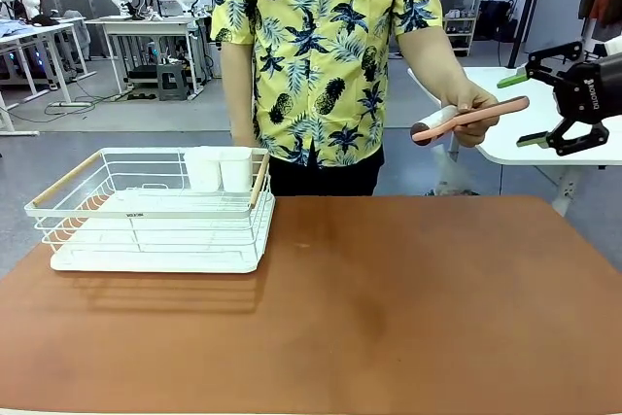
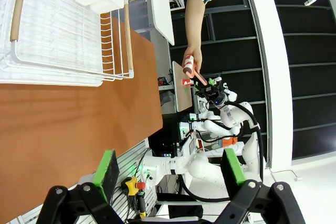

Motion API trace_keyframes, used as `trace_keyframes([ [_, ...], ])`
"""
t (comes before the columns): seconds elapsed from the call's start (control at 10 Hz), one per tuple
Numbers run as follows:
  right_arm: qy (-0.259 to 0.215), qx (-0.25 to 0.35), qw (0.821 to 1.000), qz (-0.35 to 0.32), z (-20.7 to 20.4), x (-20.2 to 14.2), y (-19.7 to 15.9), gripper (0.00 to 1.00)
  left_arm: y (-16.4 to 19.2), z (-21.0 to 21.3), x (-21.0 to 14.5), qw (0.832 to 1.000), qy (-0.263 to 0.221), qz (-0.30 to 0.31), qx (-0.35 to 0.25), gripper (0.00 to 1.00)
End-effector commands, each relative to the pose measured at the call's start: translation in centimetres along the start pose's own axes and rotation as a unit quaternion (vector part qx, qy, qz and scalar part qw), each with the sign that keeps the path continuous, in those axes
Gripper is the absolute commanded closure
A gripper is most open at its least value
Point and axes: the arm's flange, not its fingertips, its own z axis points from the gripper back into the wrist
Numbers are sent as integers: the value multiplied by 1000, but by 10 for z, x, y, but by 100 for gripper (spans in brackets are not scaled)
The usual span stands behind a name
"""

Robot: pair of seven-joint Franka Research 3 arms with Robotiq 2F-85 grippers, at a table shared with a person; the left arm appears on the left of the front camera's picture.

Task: Clean the table.
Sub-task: Pick up the Lint Roller when the human hands it over.

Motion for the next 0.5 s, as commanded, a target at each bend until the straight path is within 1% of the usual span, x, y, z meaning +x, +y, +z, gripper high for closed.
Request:
trace_keyframes([
  [0.0,-16,5,1000,-6,-17,-11,0,0,-1,3,1,1000,-3,-11,-12,0],
  [0.4,-17,7,1000,-15,-34,-3,4,0,-1,3,1,1000,-3,-11,-12,0],
])
